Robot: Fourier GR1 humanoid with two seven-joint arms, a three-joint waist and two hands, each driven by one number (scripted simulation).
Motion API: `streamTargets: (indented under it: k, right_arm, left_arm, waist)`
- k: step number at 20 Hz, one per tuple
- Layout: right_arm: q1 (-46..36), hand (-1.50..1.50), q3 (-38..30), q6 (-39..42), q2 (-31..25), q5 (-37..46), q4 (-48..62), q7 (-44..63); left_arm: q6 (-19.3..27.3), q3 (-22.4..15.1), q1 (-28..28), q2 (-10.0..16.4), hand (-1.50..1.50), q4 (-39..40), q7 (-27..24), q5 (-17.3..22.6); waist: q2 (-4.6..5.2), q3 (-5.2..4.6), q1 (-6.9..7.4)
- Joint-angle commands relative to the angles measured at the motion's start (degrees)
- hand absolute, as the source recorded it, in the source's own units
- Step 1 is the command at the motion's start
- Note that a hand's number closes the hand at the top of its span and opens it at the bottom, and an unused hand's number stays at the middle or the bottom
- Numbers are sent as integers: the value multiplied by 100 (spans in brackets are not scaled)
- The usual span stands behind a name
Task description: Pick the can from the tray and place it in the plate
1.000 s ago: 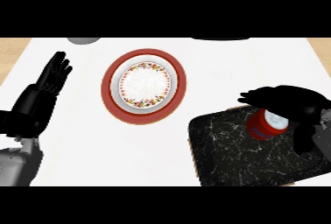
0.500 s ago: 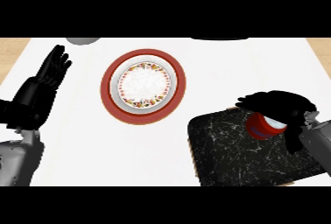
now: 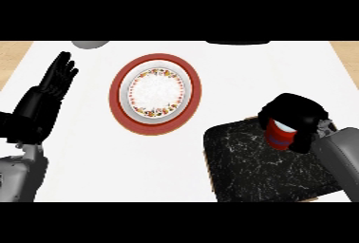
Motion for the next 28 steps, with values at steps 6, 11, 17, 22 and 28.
streamTargets:
  k: [6,11,17,22,28]
  right_arm:
    - [-1445,150,-1120,-1437,376,109,2134,-195]
    - [-1899,150,-1653,-2268,64,40,3106,-633]
    - [-2701,150,-2074,-2298,163,-502,4110,-1945]
    - [-3269,150,-2551,-1706,254,-1218,4562,-3058]
    - [-4090,150,-2675,-967,802,-1518,5152,-3234]
  left_arm:
    - [-114,-209,-352,-155,0,103,-87,-100]
    - [-149,-321,-575,-253,0,-20,31,-36]
    - [-197,-238,-508,-202,0,210,-161,-91]
    - [-85,-352,-524,-347,0,85,43,-124]
    - [-140,-97,-498,-186,0,465,-156,-169]
  waist:
    - [241,62,458]
    - [352,89,681]
    - [261,65,539]
    - [220,66,512]
    - [146,45,306]
